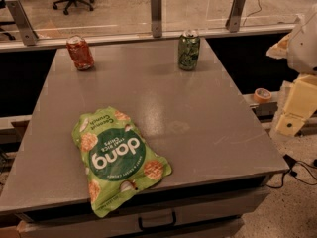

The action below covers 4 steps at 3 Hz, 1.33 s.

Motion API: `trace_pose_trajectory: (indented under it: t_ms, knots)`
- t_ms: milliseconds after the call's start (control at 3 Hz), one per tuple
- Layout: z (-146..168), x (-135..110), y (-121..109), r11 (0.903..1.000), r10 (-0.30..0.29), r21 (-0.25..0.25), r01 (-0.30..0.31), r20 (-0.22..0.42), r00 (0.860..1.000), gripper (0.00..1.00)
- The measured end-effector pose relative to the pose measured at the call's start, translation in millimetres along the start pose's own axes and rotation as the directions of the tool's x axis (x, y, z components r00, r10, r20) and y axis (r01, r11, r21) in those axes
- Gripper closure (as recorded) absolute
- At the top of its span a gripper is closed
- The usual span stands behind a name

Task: Move green rice chip bag near green can

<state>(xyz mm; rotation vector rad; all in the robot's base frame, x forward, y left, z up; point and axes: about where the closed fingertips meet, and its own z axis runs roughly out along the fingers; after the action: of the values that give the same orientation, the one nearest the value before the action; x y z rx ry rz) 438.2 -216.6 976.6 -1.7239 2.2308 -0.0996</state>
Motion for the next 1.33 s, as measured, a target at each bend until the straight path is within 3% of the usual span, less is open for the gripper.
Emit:
trace_pose_trajectory:
  t_ms: [333,667,1000,1333]
  knots:
    - [0,0,0,1.0,0.0,0.0,0.0,0.001,1.0,0.0]
    - [17,-20,0,0.9989,-0.034,-0.032,0.036,0.061,0.998,0.0]
    - [57,-83,18,0.9854,-0.112,-0.105,0.134,0.193,0.975,0.0]
    - [86,-157,45,0.9546,-0.176,-0.168,0.246,0.347,0.921,0.0]
